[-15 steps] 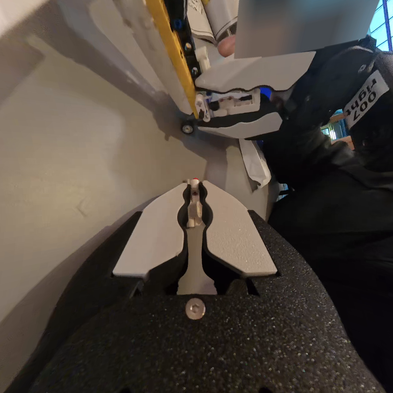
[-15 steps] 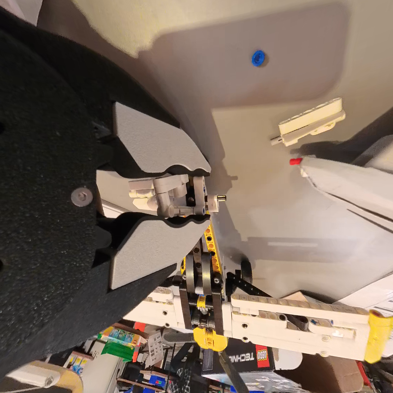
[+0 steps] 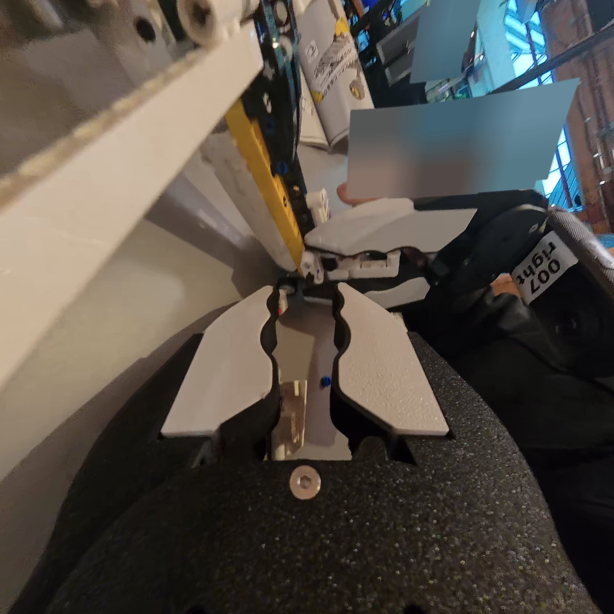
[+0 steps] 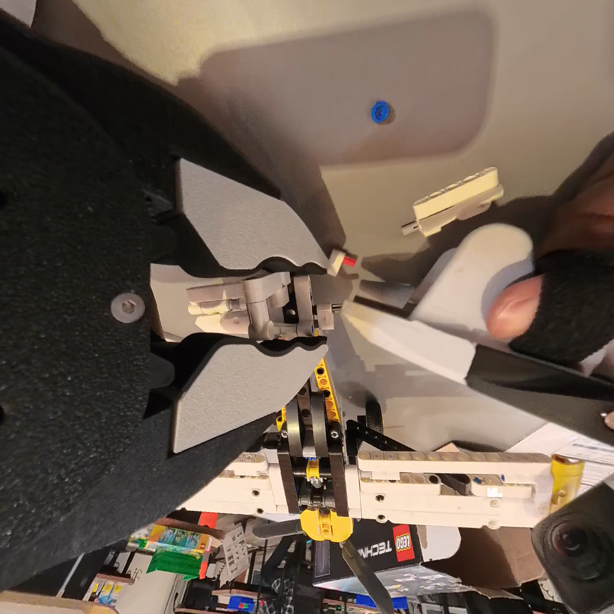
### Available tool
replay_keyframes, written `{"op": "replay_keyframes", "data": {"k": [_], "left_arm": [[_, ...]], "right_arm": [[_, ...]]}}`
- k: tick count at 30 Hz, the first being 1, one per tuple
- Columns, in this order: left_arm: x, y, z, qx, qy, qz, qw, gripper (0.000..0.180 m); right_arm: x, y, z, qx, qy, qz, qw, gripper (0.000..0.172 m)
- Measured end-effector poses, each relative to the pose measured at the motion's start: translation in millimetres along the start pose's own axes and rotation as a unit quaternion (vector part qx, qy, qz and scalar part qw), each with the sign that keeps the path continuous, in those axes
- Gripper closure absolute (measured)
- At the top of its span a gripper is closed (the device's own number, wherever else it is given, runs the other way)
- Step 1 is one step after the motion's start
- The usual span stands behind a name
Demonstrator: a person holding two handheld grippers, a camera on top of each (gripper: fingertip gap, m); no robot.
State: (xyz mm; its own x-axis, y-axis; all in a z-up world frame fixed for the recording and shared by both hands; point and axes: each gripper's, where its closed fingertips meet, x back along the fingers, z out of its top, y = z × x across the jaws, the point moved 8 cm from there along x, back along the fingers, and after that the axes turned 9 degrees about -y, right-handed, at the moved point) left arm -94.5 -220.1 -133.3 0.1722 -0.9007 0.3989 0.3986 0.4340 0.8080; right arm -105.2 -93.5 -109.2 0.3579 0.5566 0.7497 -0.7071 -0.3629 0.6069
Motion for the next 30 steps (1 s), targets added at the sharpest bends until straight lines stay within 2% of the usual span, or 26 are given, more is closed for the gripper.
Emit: {"op": "replay_keyframes", "data": {"k": [5,10,21,30], "left_arm": [[-10,0,11,-0.003,0.009,-0.009,1.000,0.154],[-14,-1,13,0.000,-0.004,-0.017,1.000,0.170],[-14,2,13,-0.029,-0.007,0.012,1.000,0.170],[-11,-1,13,-0.026,-0.036,-0.017,0.999,0.171]], "right_arm": [[2,-1,-1,-0.005,0.004,-0.002,1.000,0.135],[1,0,-2,-0.011,0.014,0.001,1.000,0.135],[-4,1,-1,0.015,-0.014,0.000,1.000,0.134],[-3,1,1,0.013,-0.034,0.008,0.999,0.136]]}}
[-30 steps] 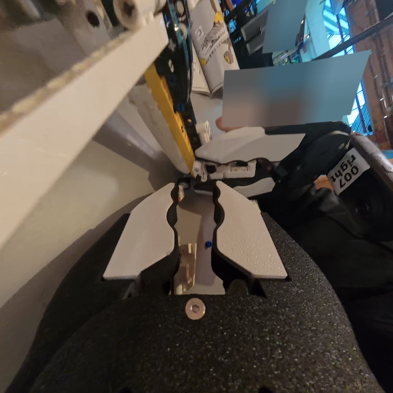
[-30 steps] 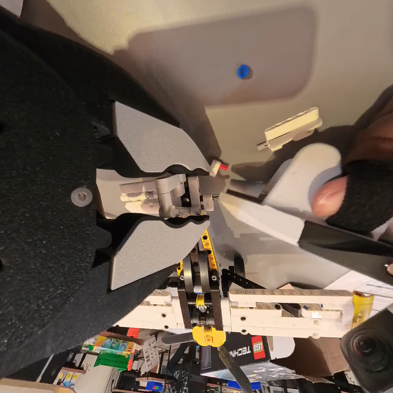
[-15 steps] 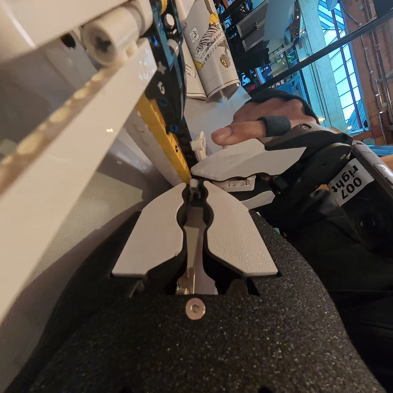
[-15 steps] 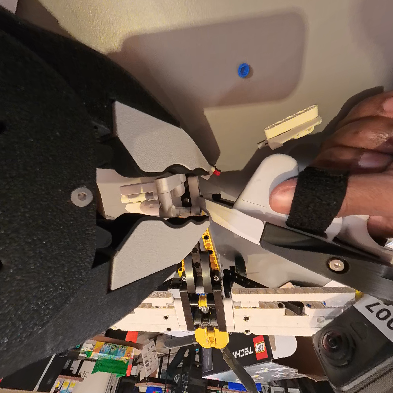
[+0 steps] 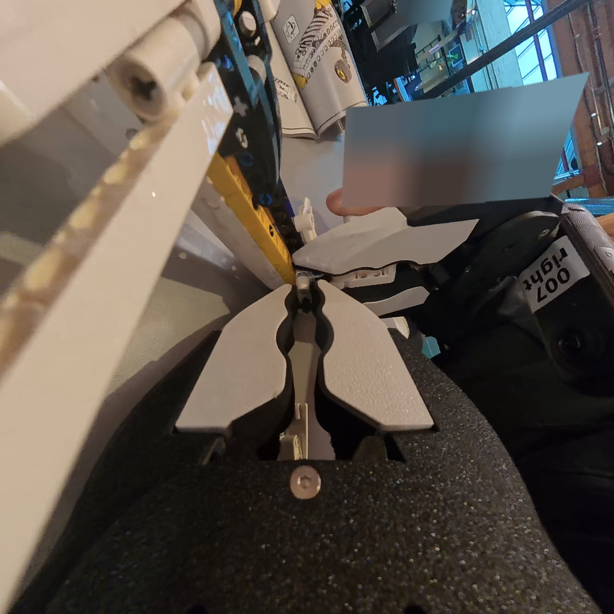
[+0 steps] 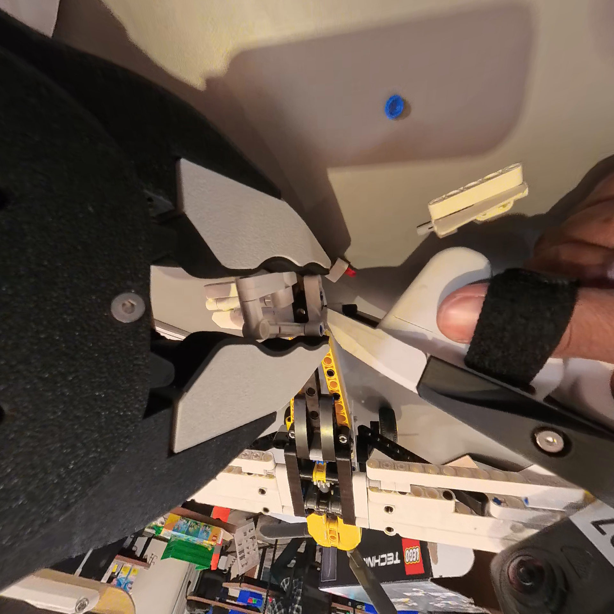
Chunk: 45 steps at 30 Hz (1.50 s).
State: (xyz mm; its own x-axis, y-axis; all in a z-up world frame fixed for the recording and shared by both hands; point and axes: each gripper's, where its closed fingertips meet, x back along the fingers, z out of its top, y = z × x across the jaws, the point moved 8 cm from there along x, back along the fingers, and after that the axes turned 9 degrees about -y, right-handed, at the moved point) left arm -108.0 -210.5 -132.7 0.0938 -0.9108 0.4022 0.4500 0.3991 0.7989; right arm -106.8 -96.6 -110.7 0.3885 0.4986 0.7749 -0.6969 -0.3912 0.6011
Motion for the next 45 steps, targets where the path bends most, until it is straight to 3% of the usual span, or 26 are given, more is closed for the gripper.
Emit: {"op": "replay_keyframes", "data": {"k": [6,12,17,22,26,29,33,37,45], "left_arm": [[4,-2,0,-0.005,-0.024,-0.019,1.000,0.171],[6,0,-1,-0.060,-0.034,0.012,0.998,0.171],[9,-2,-4,0.003,-0.020,-0.022,1.000,0.172],[10,8,-7,-0.106,-0.017,0.072,0.992,0.170],[23,6,-16,-0.117,0.001,0.120,0.986,0.180],[37,4,-22,-0.092,0.015,0.079,0.992,0.180],[26,10,-18,-0.090,0.012,0.038,0.995,0.180],[19,5,-4,-0.075,0.034,0.033,0.996,0.172],[2,3,6,-0.090,0.011,0.064,0.994,0.152]], "right_arm": [[6,-4,5,0.007,-0.001,-0.001,1.000,0.135],[-1,-1,3,0.010,-0.002,-0.004,1.000,0.135],[3,-3,8,0.009,-0.001,-0.003,1.000,0.135],[2,-2,6,0.005,0.002,0.000,1.000,0.135],[3,-3,-5,0.011,-0.027,-0.012,1.000,0.136],[6,-3,-9,0.007,-0.016,-0.007,1.000,0.136],[5,-2,-3,0.007,-0.017,-0.004,1.000,0.136],[7,-6,-6,-0.003,-0.010,-0.006,1.000,0.136],[8,-5,-6,-0.005,0.002,-0.002,1.000,0.136]]}}
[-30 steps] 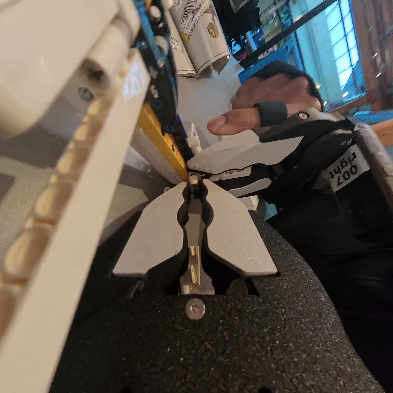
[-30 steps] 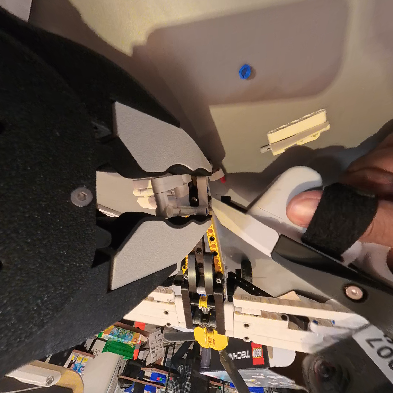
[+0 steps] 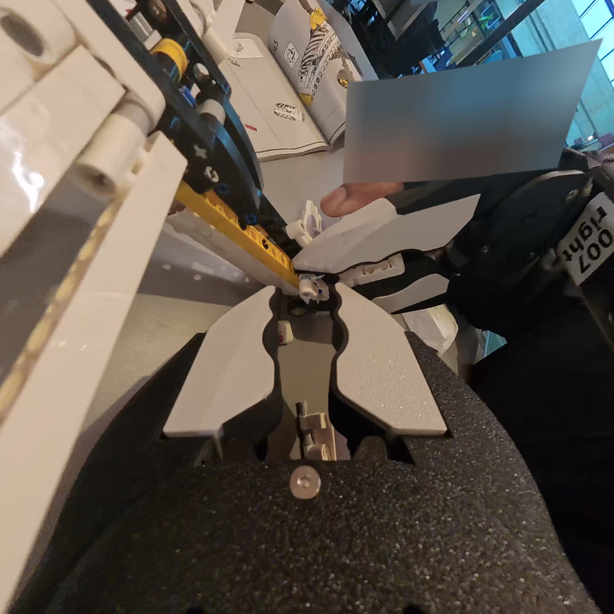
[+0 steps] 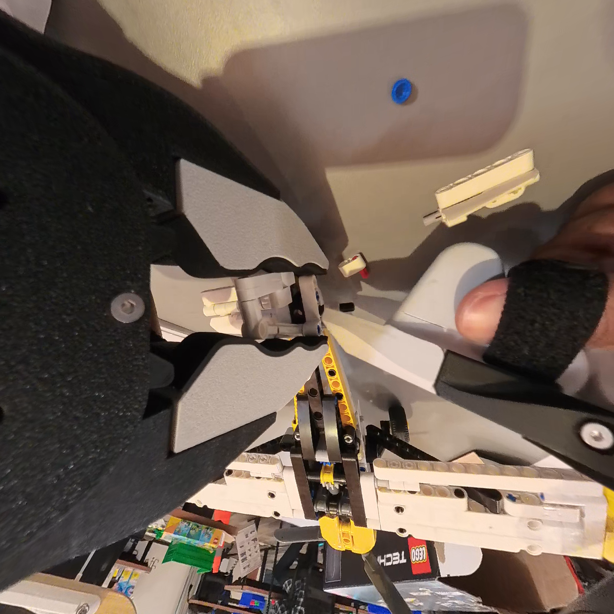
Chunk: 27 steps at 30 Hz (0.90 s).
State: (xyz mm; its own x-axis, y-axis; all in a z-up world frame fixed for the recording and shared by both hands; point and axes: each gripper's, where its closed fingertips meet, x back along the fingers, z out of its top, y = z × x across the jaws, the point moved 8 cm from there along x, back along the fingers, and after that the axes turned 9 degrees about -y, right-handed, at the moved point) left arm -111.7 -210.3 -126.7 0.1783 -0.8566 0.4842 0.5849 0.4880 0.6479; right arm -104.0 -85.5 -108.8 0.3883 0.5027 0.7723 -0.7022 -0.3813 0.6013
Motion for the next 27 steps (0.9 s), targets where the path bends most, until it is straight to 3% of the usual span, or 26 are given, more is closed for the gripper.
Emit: {"op": "replay_keyframes", "data": {"k": [8,16,23,27], "left_arm": [[-9,2,1,-0.021,-0.030,-0.002,0.999,0.168],[-8,13,-5,-0.097,-0.009,0.094,0.991,0.167],[-3,3,-7,0.064,-0.006,-0.028,0.998,0.171],[0,1,-10,0.103,-0.003,-0.063,0.993,0.172]], "right_arm": [[0,-1,0,-0.005,0.005,0.002,1.000,0.136],[1,0,-1,-0.003,0.006,0.007,1.000,0.136],[4,-1,3,-0.006,0.016,0.009,1.000,0.136],[-1,0,2,-0.008,0.025,0.009,1.000,0.136]]}}
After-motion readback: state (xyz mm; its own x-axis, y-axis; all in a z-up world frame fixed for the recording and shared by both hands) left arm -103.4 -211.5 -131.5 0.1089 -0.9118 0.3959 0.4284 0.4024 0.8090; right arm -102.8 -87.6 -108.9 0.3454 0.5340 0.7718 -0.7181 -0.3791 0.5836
